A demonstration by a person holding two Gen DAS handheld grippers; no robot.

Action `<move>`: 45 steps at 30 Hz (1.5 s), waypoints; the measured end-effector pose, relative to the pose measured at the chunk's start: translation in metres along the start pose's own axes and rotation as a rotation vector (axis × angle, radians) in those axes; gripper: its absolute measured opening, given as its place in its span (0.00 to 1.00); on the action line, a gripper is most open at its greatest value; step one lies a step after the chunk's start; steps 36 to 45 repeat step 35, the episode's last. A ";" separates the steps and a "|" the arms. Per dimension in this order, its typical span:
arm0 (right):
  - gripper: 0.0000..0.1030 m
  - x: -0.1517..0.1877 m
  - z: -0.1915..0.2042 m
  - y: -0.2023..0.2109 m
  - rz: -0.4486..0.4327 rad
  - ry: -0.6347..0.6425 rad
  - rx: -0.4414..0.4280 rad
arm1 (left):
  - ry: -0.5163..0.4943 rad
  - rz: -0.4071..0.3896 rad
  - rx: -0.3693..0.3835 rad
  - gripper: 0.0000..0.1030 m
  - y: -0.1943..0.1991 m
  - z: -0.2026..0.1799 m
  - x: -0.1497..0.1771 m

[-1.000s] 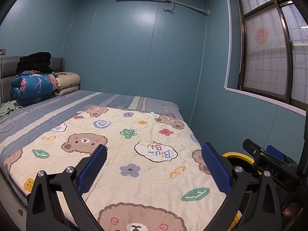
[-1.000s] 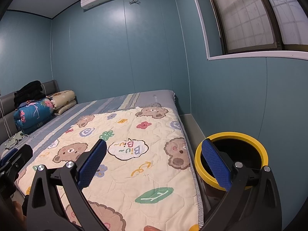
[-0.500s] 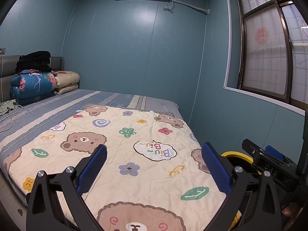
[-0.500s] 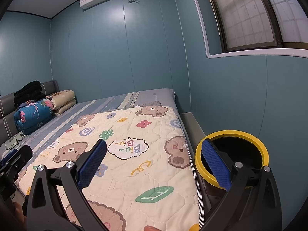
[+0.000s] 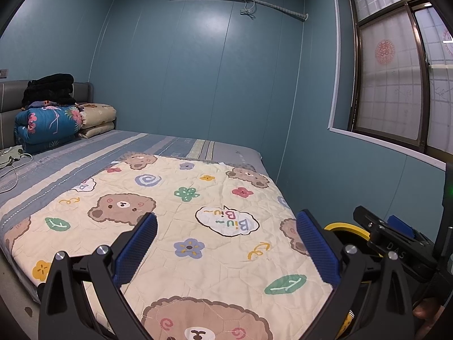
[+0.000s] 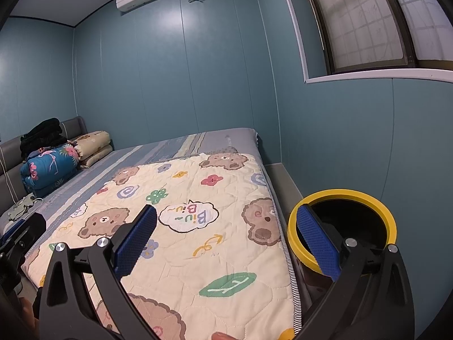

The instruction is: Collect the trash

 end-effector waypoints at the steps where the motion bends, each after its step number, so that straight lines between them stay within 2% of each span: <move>1: 0.92 0.000 0.000 0.000 0.001 0.000 0.000 | -0.001 0.000 -0.001 0.92 0.000 0.000 0.000; 17: 0.92 -0.001 0.000 -0.002 0.007 -0.004 -0.001 | 0.011 0.000 0.001 0.92 -0.001 0.000 0.001; 22: 0.92 -0.001 0.000 -0.002 0.007 -0.003 0.001 | 0.018 0.020 0.048 0.92 -0.004 -0.002 0.004; 45: 0.92 -0.001 0.000 -0.004 0.013 -0.007 -0.001 | 0.007 0.025 0.022 0.92 -0.005 -0.003 0.007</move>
Point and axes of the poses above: each gripper's, at about its wrist camera, not at the fingertips, and y roughly against the way its jaws point, z to its left, x to its underside, the point moved 4 cm from there along -y, roughly the way its jaws point, and after that the axes turned 5 degrees about z, right-handed, at the moved point
